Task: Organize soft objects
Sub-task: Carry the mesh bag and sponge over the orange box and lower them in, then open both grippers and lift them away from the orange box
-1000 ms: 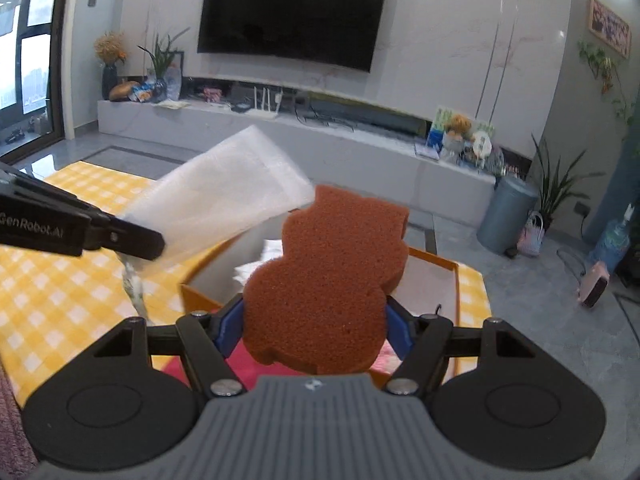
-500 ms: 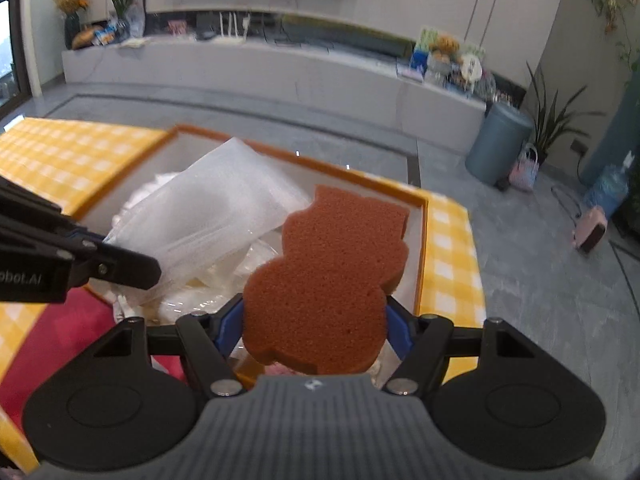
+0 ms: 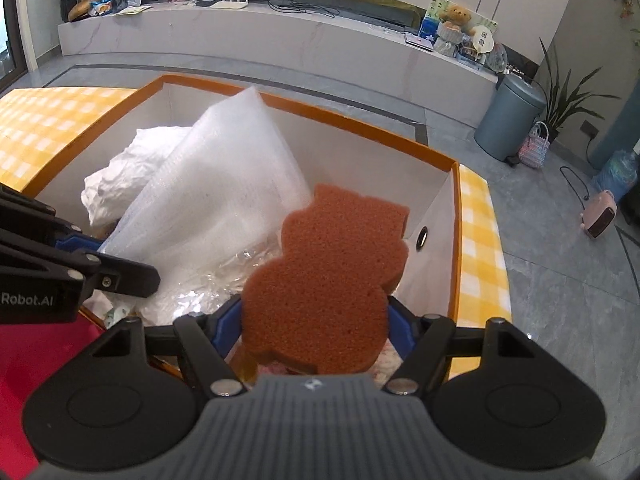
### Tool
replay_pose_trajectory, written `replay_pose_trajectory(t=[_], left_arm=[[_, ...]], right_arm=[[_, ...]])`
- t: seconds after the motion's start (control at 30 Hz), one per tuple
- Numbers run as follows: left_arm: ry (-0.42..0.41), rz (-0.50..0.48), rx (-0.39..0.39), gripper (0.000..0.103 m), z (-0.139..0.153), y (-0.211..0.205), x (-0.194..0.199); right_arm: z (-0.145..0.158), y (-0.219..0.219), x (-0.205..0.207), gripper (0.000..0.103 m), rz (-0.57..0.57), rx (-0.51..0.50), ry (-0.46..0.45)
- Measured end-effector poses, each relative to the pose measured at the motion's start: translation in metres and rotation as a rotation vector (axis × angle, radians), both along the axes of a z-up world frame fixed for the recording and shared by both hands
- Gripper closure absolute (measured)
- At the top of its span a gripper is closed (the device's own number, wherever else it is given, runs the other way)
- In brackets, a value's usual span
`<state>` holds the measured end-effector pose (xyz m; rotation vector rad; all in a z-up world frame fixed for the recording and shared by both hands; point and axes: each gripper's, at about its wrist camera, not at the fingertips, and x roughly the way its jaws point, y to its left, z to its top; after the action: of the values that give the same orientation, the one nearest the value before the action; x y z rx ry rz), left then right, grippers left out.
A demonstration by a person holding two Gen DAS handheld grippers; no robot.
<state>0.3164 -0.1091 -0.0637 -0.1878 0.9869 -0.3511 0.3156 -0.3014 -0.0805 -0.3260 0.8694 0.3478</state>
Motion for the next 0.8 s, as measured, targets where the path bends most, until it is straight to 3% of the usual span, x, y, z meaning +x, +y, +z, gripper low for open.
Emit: replay_pose_trajectory(t=[0.07,0.17,0.23,0.47,0.8], left_arm=[[-0.007,0.006,0.0,0.073,0.003,0.003,-0.002],[-0.034,0.026,-0.006,0.039,0.01,0.008,-0.009],[-0.061,0.038,-0.01,0.028,0.016,0.012,-0.015],[-0.132,0.036,-0.053,0.016,0.05,0.024,-0.038],[-0.396,0.032,-0.035,0.016,0.118,0.03,-0.102]], right_arm=[[0.004,0.001,-0.002,0.03,0.008,-0.008,-0.007],[0.01,0.003,-0.006,0.028,0.014,-0.015,-0.019],[0.017,0.004,-0.009,0.021,0.014,-0.017,-0.028],[0.046,0.006,-0.028,0.014,0.019,-0.015,-0.069],[0.102,0.008,-0.085,0.014,-0.014,0.015,-0.171]])
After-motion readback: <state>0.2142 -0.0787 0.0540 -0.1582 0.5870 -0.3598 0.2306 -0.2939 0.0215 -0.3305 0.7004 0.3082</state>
